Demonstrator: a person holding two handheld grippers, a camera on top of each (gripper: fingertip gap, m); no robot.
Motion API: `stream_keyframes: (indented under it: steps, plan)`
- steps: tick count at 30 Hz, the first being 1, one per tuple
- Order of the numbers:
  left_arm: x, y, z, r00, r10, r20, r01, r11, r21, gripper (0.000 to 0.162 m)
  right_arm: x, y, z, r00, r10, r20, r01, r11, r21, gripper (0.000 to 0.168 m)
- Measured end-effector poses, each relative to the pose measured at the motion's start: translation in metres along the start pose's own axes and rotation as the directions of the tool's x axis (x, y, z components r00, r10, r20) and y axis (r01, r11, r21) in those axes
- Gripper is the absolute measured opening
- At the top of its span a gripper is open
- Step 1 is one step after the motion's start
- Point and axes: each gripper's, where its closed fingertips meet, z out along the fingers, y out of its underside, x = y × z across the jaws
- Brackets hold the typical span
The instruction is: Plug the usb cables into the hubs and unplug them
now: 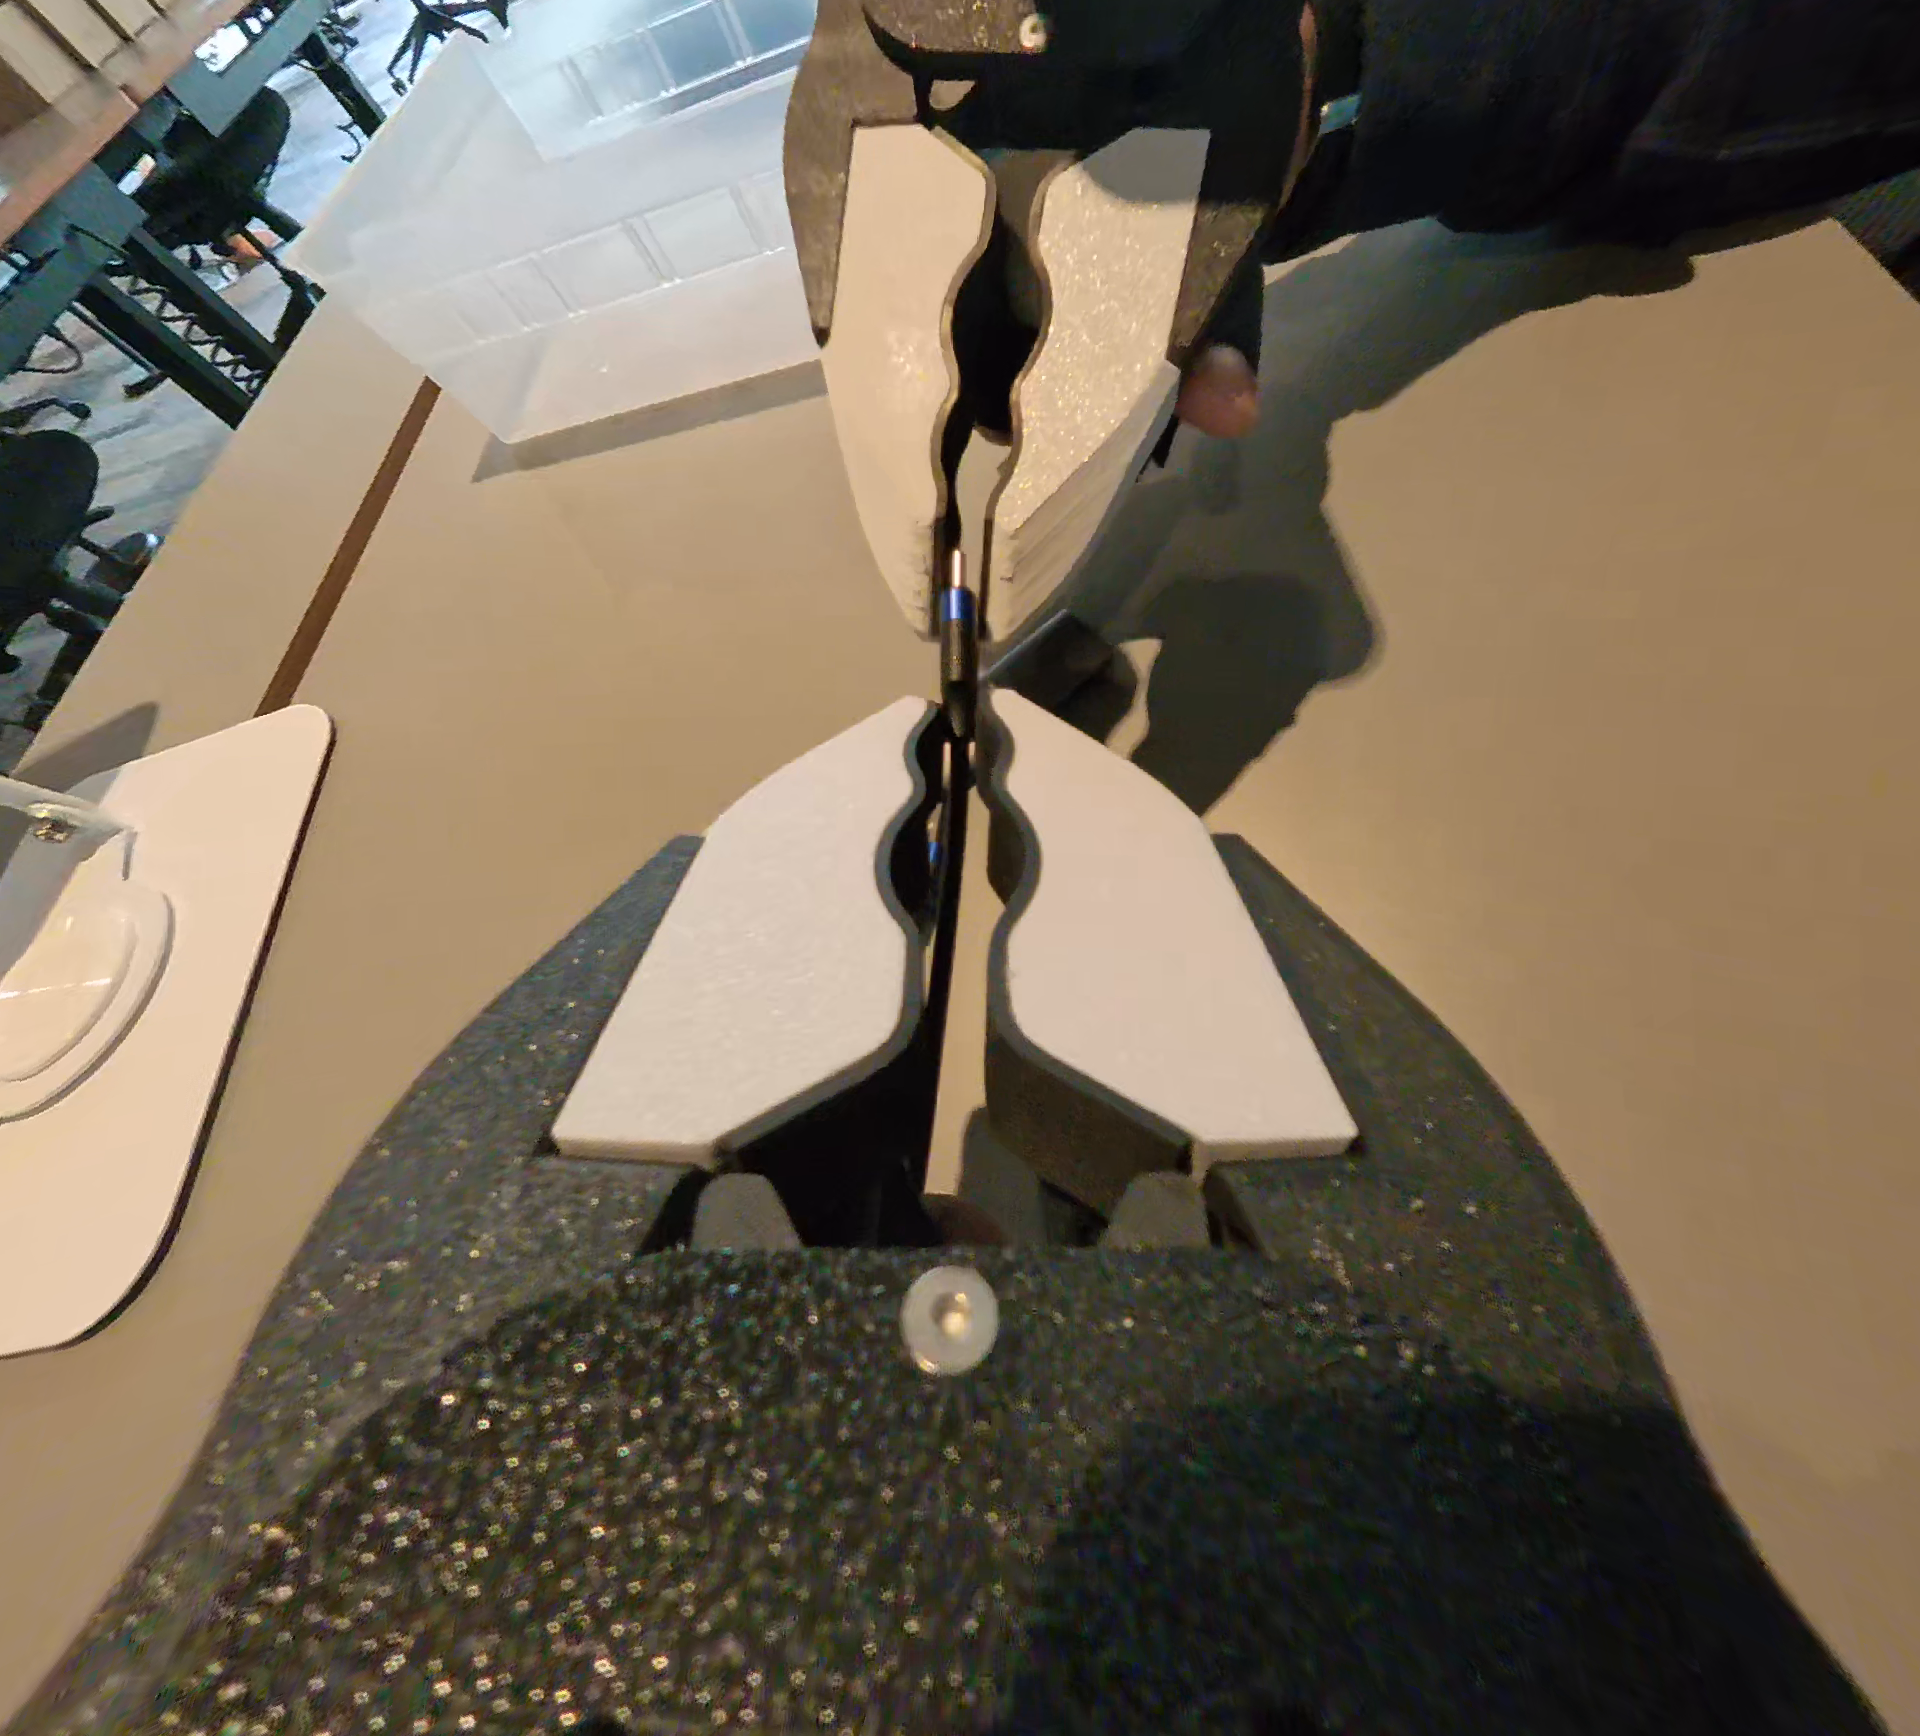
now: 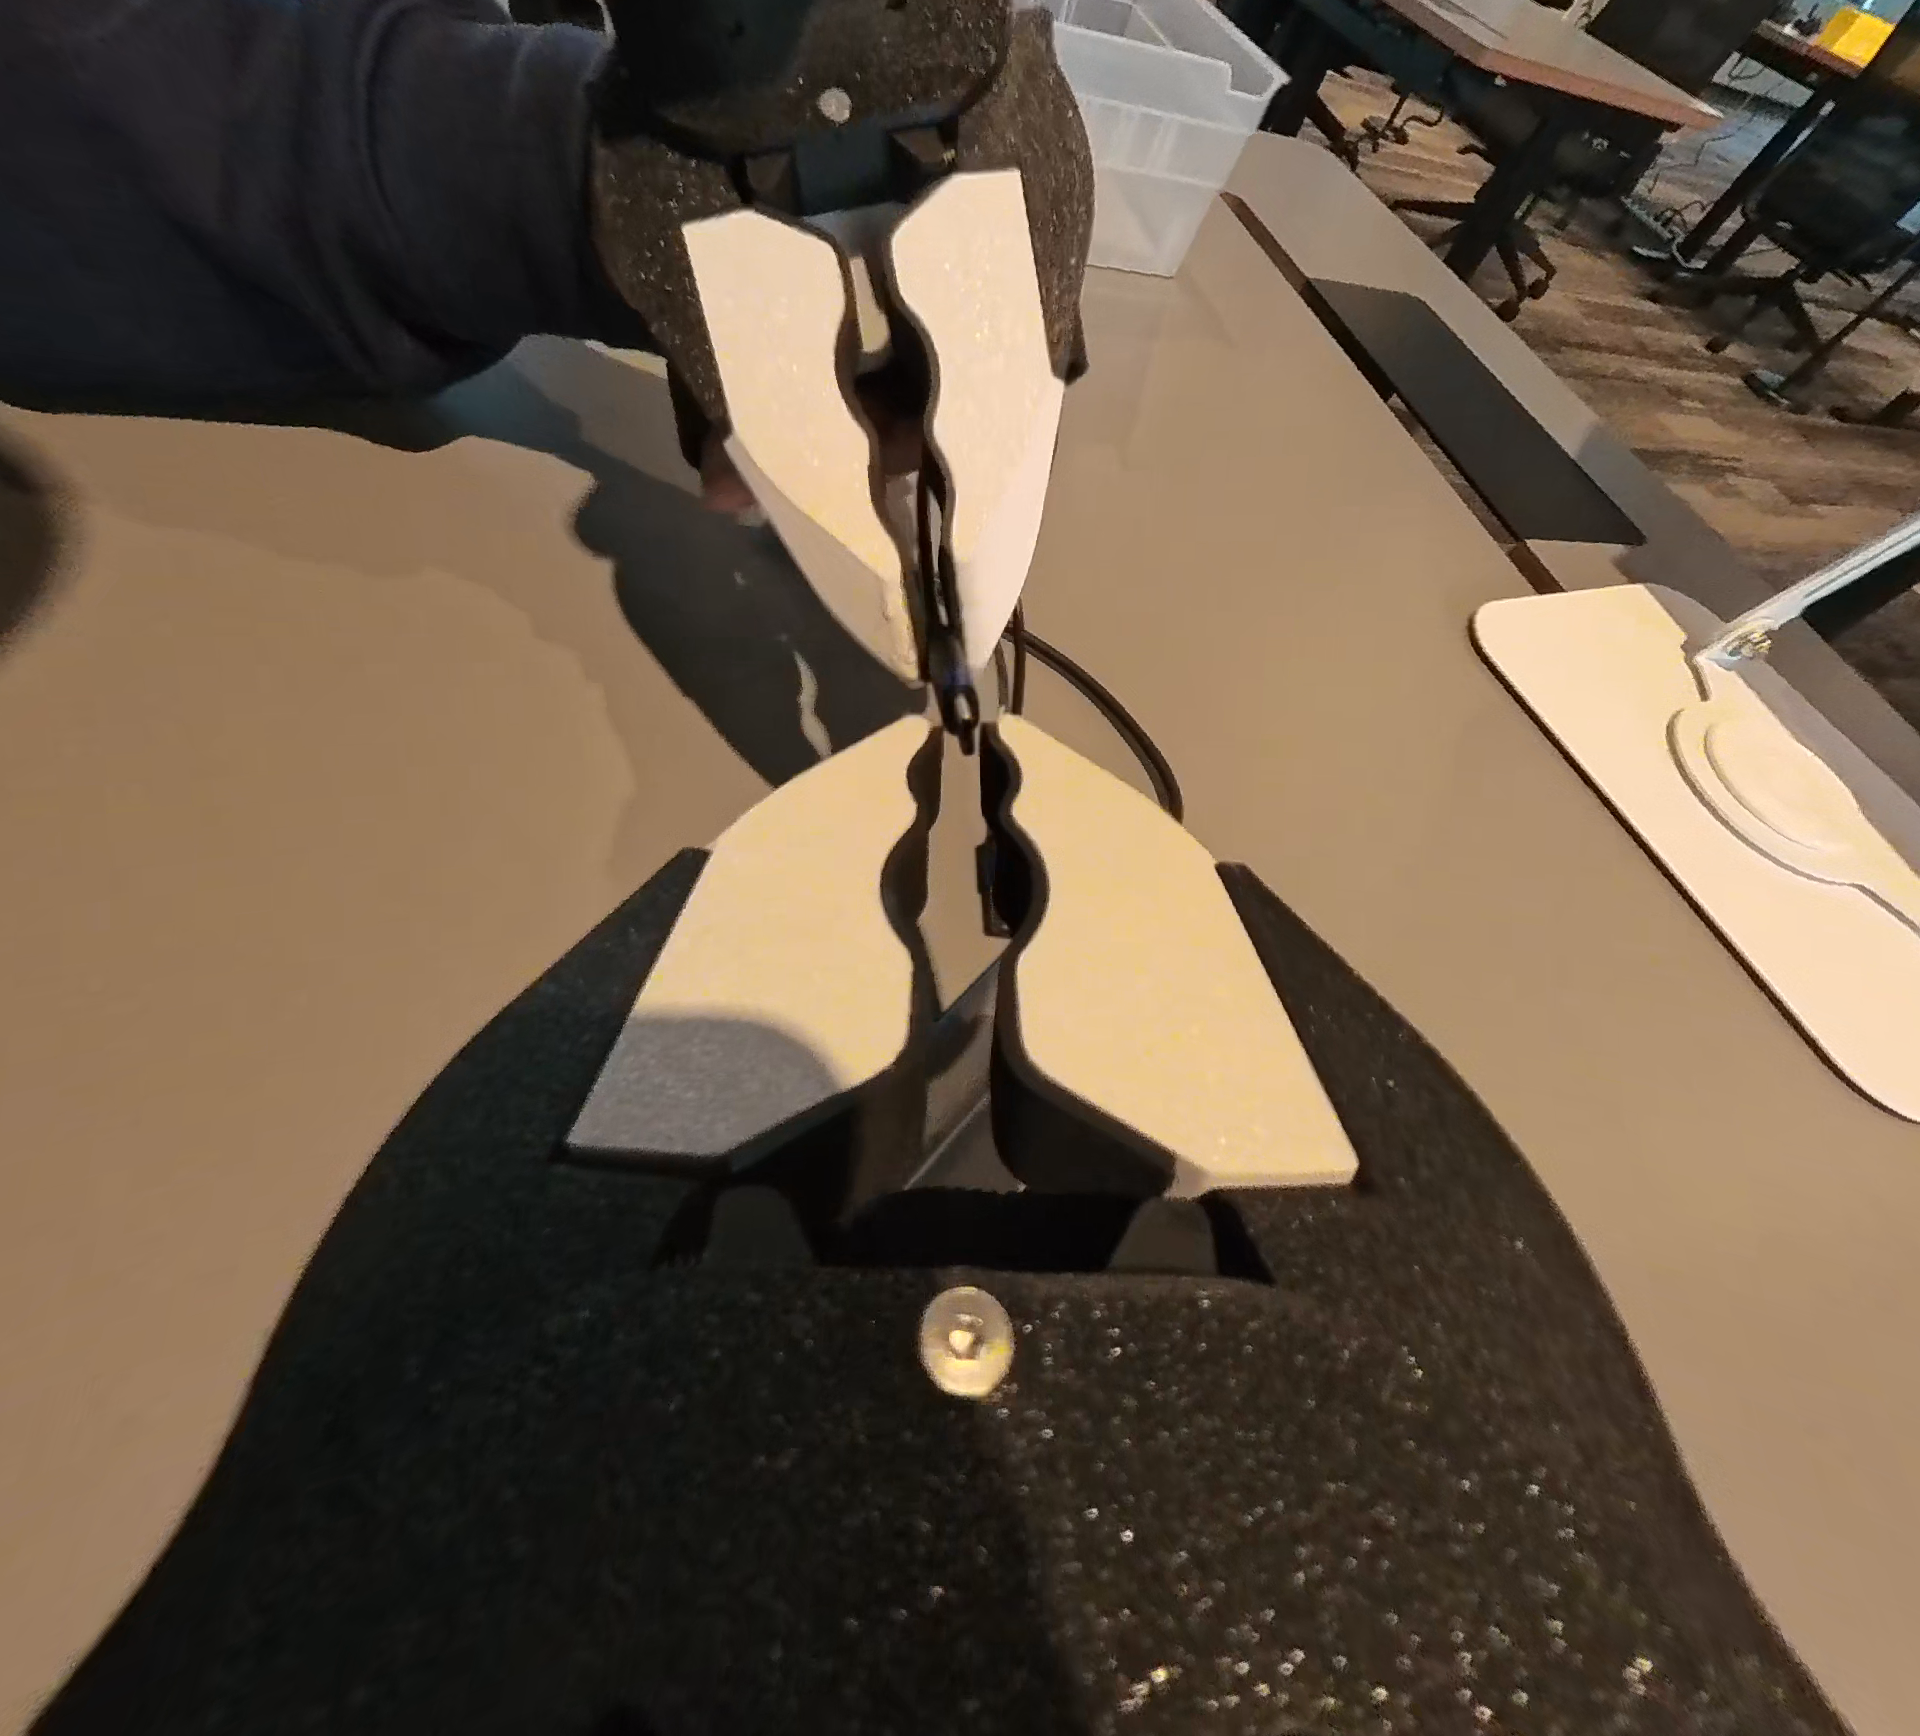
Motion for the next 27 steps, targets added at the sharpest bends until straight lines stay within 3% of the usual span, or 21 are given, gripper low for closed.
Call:
stream_keyframes:
  steps: [15,27]
  plan:
    - [-0.002,-0.001,-0.001,0.999,-0.048,-0.003,0.048,0.999,0.024,0.006,0.001,-0.003,0.0,1.0,0.029,0.009,-0.029,1.0,0.005,0.005]
    - [-0.024,-0.044,-0.034,0.984,-0.161,0.075,0.135,0.951,0.277,0.013,0.03,-0.017,-0.014,0.955,0.296,-0.012,-0.289,0.938,0.194,0.005]
